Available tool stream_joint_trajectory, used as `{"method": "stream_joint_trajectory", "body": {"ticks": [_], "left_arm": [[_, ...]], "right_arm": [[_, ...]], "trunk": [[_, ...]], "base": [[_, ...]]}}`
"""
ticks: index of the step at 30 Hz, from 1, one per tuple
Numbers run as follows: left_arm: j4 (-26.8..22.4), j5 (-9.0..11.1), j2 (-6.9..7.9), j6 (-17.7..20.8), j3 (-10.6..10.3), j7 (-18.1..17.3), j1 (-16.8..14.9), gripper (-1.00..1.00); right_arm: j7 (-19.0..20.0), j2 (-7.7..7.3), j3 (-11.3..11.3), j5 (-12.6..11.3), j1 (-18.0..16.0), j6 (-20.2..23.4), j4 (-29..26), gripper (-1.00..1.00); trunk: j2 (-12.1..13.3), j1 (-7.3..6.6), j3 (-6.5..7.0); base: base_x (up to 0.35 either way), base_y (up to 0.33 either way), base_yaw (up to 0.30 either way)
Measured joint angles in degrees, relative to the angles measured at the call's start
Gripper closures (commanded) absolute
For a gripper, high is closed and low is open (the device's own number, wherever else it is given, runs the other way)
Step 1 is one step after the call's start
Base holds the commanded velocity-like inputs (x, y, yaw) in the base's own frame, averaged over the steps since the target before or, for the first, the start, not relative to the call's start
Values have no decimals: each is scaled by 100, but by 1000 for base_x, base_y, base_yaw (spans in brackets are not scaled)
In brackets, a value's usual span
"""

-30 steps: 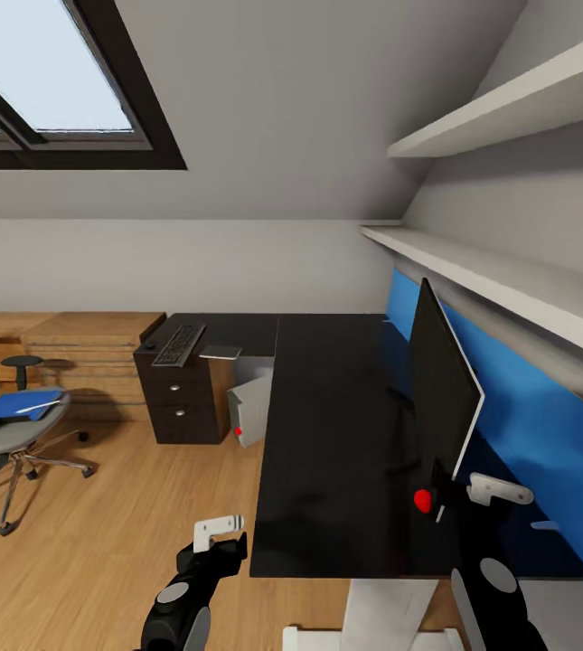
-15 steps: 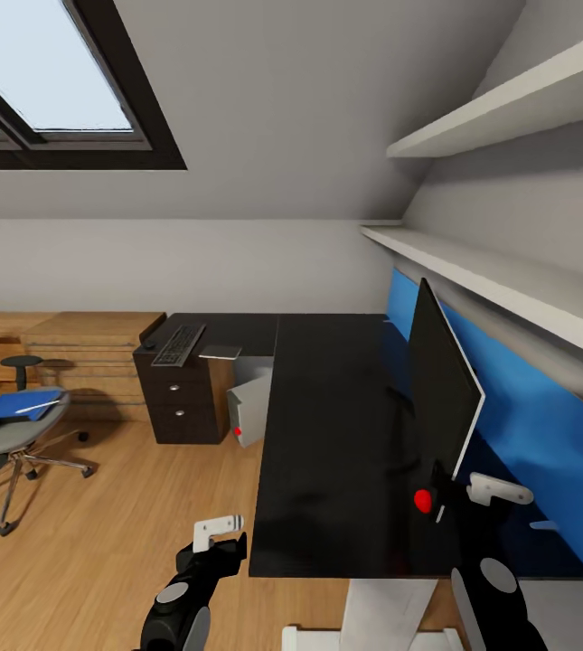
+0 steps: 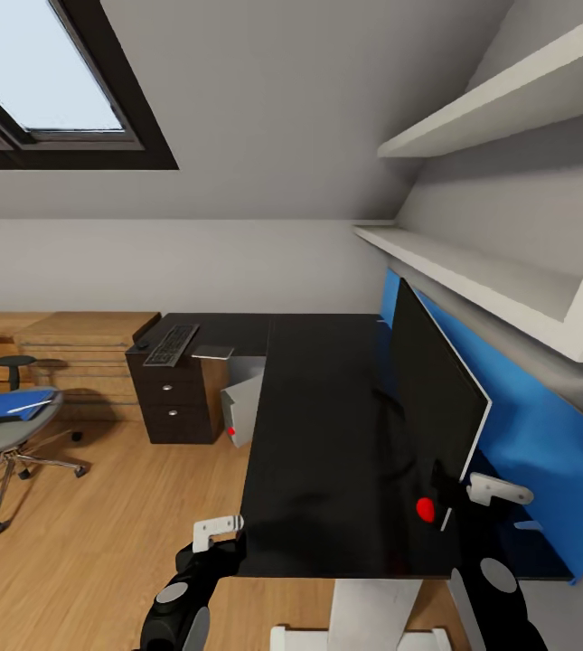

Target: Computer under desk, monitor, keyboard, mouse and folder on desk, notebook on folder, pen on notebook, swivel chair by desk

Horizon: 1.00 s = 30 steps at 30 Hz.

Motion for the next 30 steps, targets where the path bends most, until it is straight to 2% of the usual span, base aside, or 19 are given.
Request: {"method": "stream_joint_trajectory", "body": {"ticks": [7,26,30], "left_arm": [[0,0,-1,0,0,0,0,-100],[0,0,-2,0,0,0,0,-100],[1,-1,-1,-1,-1,0,0,-100]], "right_arm": [[-1,0,-1,-2,0,-2,0,-100],[7,8,1,6,0,-2,70,-100],[8,9,1,4,0,-2,69,-100]], "trunk": [[1,1,0],[1,0,0],[1,0,0]], "base": [[-78,-127,0],[-6,-28,0],[0,-196,0]]}}
